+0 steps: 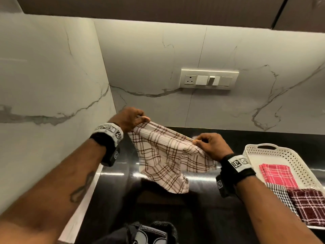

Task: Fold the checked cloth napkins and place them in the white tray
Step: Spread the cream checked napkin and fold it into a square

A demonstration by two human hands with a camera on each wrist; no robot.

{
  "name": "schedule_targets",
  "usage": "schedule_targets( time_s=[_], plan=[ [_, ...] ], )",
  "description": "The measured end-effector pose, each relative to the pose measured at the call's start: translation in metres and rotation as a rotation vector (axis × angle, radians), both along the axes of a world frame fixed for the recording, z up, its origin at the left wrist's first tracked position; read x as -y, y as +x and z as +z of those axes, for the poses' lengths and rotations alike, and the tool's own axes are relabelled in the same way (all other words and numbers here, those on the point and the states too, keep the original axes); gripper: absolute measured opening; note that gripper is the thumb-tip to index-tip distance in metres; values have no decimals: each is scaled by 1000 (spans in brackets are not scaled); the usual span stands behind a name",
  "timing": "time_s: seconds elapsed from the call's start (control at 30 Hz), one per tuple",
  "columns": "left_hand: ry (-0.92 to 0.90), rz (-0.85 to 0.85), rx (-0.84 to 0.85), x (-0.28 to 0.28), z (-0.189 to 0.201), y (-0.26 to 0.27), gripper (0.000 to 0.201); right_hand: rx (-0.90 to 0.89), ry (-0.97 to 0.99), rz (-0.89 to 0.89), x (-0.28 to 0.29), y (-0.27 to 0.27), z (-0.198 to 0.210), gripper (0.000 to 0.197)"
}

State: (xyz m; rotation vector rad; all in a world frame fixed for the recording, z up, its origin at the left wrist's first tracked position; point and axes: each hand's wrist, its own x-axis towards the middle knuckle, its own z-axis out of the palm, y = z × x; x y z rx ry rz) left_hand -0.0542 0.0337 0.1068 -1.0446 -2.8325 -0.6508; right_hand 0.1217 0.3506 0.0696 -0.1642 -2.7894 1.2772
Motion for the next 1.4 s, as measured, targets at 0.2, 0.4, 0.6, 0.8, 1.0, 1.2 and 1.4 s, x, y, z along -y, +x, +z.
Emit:
schedule_targets(
  time_s=[0.2, 0.4, 0.6, 0.8, 1.0, 1.2, 1.4],
  plan=[
    [131, 134, -78, 18, -3, -17, 29, 88, -172, 33, -4, 15, 19, 16],
    [-178, 182, 40, 10, -19, -30, 27, 382, 414, 22, -41, -8, 8, 19],
    [-404, 309, -118, 12, 18, -40, 15, 165, 630, -217, -60, -53, 44, 15],
    [117, 553, -465, 10, 124, -15, 19, -521, 552, -370, -53, -59, 168, 20],
    [436, 517, -537, 30, 147, 50, 23, -679, 205, -241, -66, -21, 191, 21],
    [411, 543, -412, 45, 49, 141, 19, -501, 18, -69, -70, 50, 91, 34],
    [274, 643, -133, 64, -80, 241, 11, -345, 88, 70, -55, 142, -40, 25]
  ],
)
